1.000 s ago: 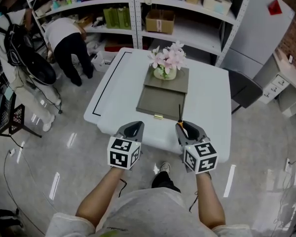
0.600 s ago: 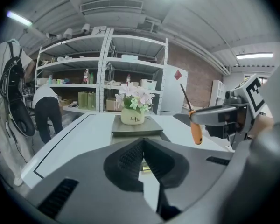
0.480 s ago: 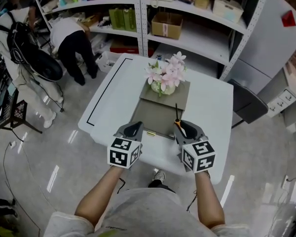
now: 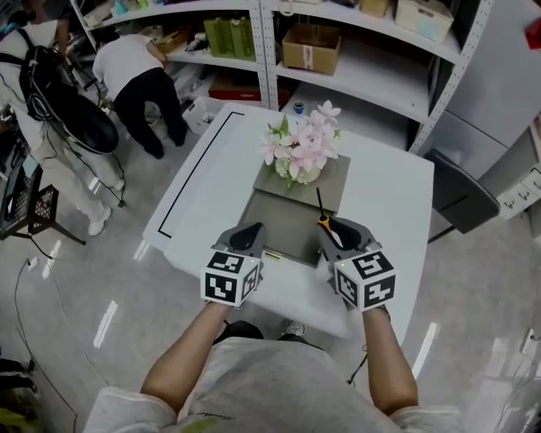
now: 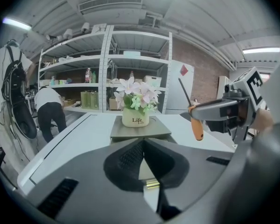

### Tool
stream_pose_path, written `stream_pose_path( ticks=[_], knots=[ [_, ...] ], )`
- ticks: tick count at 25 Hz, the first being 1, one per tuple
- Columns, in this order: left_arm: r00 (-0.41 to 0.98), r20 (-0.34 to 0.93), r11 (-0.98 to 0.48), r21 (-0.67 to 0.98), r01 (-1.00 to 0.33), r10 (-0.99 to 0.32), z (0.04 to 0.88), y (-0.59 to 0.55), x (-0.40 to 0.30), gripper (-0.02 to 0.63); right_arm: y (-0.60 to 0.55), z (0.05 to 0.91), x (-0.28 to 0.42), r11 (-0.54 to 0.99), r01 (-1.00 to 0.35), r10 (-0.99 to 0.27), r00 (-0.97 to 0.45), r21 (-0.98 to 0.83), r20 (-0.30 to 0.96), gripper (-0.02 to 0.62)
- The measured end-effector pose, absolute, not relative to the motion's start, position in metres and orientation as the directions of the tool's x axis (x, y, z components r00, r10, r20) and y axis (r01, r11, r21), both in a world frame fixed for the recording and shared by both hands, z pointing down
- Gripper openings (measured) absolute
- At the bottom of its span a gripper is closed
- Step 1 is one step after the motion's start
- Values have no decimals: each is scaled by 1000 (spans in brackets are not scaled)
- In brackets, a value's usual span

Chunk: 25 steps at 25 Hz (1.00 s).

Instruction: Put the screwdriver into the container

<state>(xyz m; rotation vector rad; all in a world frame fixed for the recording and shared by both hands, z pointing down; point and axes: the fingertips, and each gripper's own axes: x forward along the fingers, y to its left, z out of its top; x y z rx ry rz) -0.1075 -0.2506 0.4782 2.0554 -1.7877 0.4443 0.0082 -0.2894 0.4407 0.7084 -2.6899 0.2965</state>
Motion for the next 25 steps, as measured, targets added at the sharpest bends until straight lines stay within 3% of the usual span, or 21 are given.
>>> stream_pose_path(
  ticks=[10, 25],
  knots=[
    [179, 476, -155, 90, -984, -861, 488, -266, -128, 5, -293, 462, -18, 900, -436, -367, -782, -22, 503, 75],
    [342, 492, -309, 151, -939, -800, 512, -300, -170, 5, -308, 515, -52, 881, -471, -350, -600, 36, 719, 75]
  ],
)
